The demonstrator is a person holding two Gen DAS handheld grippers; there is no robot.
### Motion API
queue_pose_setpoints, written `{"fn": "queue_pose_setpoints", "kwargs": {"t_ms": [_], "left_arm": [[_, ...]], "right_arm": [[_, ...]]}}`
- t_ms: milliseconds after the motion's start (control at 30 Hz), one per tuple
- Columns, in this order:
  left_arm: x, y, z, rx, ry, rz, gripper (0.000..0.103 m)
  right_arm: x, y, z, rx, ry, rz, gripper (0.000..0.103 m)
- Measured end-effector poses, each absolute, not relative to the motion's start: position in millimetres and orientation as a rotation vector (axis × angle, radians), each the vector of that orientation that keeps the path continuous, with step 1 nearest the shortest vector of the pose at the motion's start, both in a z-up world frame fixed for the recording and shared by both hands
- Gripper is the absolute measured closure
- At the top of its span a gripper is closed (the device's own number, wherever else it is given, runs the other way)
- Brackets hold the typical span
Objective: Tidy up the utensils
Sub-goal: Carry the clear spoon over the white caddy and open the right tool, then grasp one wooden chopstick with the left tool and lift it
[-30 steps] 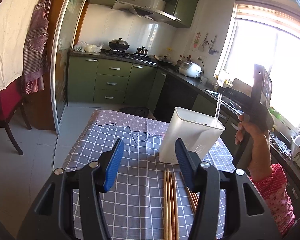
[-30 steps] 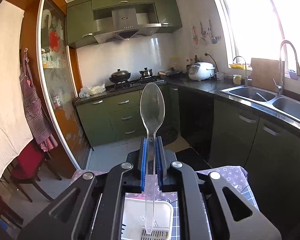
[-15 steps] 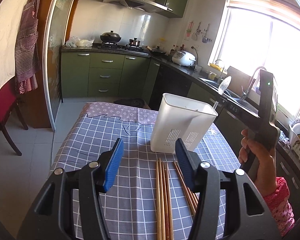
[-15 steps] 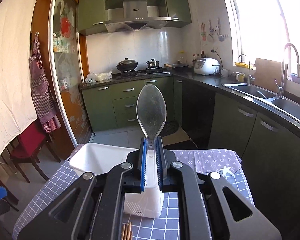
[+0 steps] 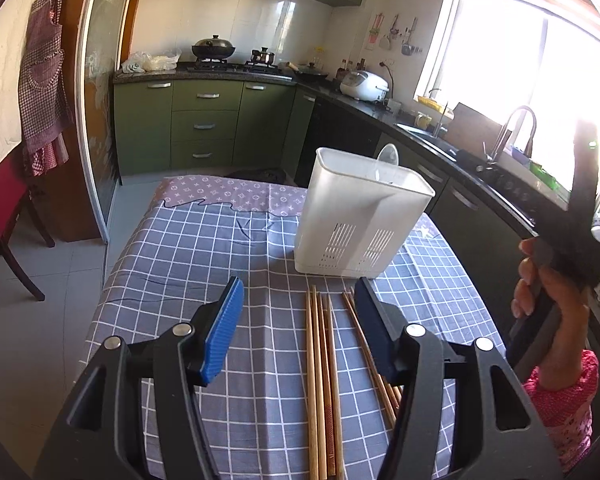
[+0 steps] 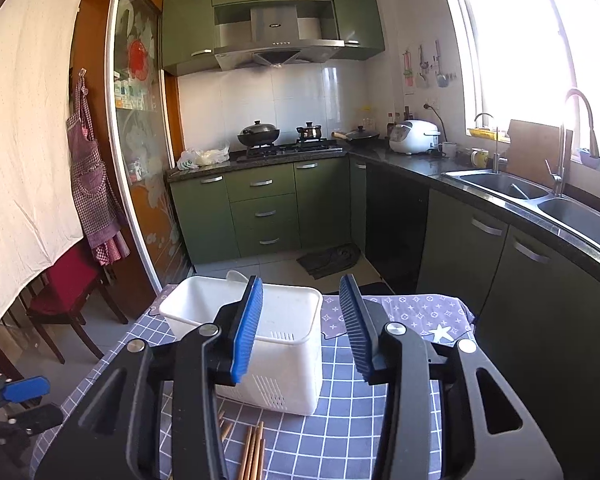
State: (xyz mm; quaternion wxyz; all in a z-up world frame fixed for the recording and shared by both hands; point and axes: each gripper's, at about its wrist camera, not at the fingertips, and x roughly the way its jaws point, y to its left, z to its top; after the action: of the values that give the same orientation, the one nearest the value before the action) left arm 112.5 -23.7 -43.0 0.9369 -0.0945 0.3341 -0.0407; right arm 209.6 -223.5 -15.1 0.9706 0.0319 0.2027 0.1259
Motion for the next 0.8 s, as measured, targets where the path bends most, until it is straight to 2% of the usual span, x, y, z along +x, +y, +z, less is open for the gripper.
{"fn": "queue_pose_setpoints", "kwargs": {"t_ms": [133,333,367,467,733,800], "left_arm": [[132,-24,-66,-0.191,0.793,-0.077,0.048],[167,-31,-106,-0.190,0.969,-0.115,0.049],[173,-33,-111,-0.182,0.992,-0.117,0.050],[188,-39,-126,-0.160,1.055,-0.117,0.067],[204,-50,-143,-0.103,1.123,-0.106,0.069],[207,-53,-147,-0.089,1.133,-0.106,0.070]], "right_arm": [[181,-243,-28,0.067,0.479,0.243,0.058],[158,-276,-85,0.093,0.659,0.199,0.057],[156,-281,-93,0.105,0.680,0.191,0.057],[154,-292,-114,0.141,0.739,0.193,0.057],[163,-299,-133,0.170,0.785,0.217,0.057],[164,-296,-133,0.174,0.788,0.226,0.054]]}}
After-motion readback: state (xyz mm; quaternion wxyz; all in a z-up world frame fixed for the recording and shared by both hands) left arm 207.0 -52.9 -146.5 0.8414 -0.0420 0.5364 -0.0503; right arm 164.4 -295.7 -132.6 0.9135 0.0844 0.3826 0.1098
